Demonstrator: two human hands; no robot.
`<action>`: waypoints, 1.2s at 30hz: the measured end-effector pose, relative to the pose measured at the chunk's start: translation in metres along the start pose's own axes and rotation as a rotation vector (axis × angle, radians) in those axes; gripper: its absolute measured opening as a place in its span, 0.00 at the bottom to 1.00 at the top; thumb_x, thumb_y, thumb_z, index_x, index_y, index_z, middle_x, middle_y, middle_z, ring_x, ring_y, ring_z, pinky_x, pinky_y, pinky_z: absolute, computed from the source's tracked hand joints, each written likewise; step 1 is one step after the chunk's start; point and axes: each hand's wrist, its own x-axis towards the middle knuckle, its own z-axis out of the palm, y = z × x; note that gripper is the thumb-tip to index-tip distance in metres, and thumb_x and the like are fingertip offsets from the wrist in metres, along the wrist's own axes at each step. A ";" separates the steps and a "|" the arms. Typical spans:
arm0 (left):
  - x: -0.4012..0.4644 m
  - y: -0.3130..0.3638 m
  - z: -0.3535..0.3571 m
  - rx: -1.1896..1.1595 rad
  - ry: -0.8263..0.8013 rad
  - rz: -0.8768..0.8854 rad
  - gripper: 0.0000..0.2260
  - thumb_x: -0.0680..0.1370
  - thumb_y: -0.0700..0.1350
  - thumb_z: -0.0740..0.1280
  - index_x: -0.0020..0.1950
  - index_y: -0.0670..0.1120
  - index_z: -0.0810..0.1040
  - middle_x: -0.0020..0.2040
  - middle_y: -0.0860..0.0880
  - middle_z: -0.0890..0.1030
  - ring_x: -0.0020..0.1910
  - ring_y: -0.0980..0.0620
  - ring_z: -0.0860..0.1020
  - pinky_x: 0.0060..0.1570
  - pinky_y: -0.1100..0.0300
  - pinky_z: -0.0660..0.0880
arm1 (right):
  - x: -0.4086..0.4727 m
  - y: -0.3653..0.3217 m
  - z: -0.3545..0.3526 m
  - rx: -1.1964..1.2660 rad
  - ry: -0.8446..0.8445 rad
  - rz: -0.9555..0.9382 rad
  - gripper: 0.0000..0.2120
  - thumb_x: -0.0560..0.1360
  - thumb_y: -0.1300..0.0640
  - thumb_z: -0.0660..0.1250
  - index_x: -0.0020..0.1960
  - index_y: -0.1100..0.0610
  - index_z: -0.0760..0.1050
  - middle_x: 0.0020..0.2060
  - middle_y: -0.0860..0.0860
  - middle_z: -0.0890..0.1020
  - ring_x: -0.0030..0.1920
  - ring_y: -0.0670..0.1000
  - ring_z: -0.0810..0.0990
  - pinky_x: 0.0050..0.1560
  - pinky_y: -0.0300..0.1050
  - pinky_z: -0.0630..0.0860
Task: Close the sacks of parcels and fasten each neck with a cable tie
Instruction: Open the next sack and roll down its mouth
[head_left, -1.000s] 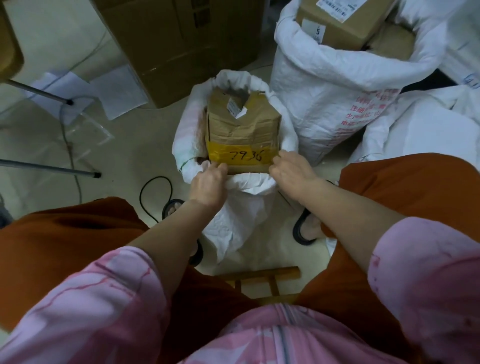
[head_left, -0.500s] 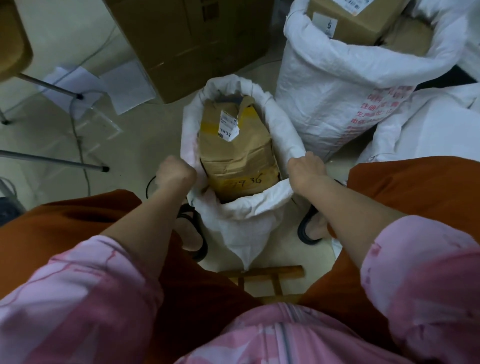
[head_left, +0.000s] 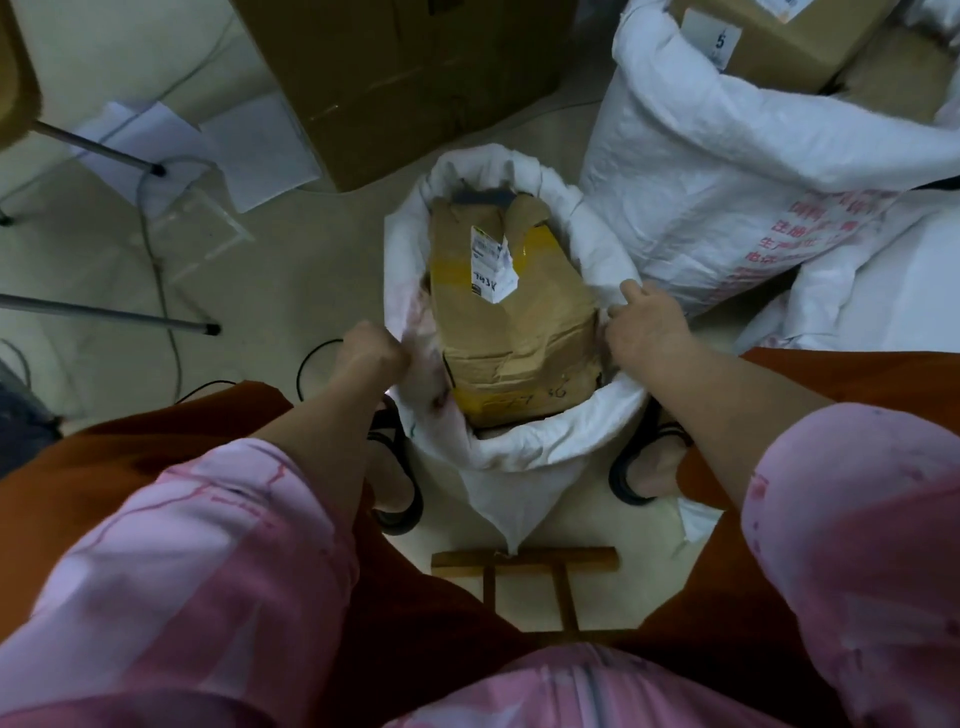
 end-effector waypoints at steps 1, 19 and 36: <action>0.008 -0.003 -0.001 -0.046 0.018 0.002 0.10 0.76 0.46 0.67 0.48 0.38 0.76 0.47 0.41 0.80 0.41 0.44 0.79 0.31 0.58 0.70 | -0.002 0.003 0.001 -0.004 -0.023 0.024 0.18 0.80 0.50 0.53 0.68 0.49 0.69 0.65 0.45 0.72 0.66 0.54 0.61 0.63 0.47 0.62; -0.005 -0.002 -0.013 -0.442 0.182 -0.092 0.18 0.74 0.40 0.67 0.62 0.38 0.70 0.59 0.42 0.75 0.53 0.42 0.78 0.50 0.53 0.78 | -0.037 0.026 0.014 0.212 -0.095 0.090 0.19 0.81 0.54 0.53 0.70 0.52 0.66 0.69 0.52 0.67 0.69 0.58 0.60 0.67 0.53 0.60; -0.117 0.017 -0.011 0.032 -0.025 0.454 0.16 0.80 0.42 0.57 0.67 0.48 0.74 0.58 0.43 0.79 0.53 0.44 0.79 0.49 0.55 0.78 | -0.092 -0.014 -0.034 0.471 0.318 0.099 0.26 0.77 0.60 0.60 0.73 0.49 0.59 0.63 0.57 0.66 0.62 0.58 0.66 0.57 0.49 0.67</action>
